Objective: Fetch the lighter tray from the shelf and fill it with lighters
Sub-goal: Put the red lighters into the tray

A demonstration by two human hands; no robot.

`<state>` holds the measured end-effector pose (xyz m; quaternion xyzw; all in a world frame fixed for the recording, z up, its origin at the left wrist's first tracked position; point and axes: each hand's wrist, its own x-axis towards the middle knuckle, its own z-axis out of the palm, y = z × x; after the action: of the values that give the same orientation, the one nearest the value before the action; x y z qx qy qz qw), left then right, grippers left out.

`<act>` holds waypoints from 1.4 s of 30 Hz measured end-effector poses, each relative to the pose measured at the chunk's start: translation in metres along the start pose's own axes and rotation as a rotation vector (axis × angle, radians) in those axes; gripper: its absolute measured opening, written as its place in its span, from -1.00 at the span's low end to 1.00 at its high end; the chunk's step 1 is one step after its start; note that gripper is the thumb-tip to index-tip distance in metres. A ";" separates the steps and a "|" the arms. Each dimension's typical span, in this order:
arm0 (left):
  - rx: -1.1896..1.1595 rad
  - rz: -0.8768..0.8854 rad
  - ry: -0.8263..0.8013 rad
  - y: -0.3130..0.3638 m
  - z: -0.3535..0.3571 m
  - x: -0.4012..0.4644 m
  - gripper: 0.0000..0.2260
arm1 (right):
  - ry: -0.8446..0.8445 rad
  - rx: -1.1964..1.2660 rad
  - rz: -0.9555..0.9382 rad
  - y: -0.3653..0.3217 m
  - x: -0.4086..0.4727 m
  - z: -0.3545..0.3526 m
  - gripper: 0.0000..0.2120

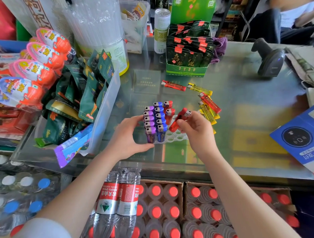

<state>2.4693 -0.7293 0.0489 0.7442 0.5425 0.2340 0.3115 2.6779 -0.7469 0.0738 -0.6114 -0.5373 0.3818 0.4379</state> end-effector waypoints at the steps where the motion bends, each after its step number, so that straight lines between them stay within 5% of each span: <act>1: -0.003 -0.002 0.001 0.000 0.000 0.000 -0.30 | 0.015 0.016 0.011 0.001 -0.002 0.003 -0.88; 8: 0.006 -0.015 0.017 0.000 0.002 -0.002 -0.25 | 0.110 -0.013 0.005 -0.004 -0.001 0.014 -0.85; 14: 0.024 -0.020 0.045 0.004 0.002 -0.004 -0.23 | 0.020 -0.009 0.047 -0.007 -0.004 0.017 -0.79; 21: 0.006 -0.026 0.033 0.006 -0.001 -0.006 -0.23 | 0.086 -0.402 -0.166 -0.009 0.003 0.024 -0.81; 30: 0.021 -0.033 -0.018 0.007 -0.004 0.001 -0.22 | 0.061 -0.445 -0.283 0.002 0.005 0.027 -0.84; 37: 0.063 -0.059 -0.086 0.010 -0.007 0.009 -0.33 | 0.025 -0.540 -0.301 0.005 0.005 0.030 -0.51; 42: 0.094 -0.096 -0.106 0.009 -0.005 0.013 -0.35 | 0.059 -0.490 -0.284 0.006 0.003 0.034 -0.51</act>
<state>2.4760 -0.7180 0.0592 0.7426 0.5706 0.1531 0.3154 2.6489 -0.7396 0.0567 -0.6286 -0.6807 0.1574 0.3416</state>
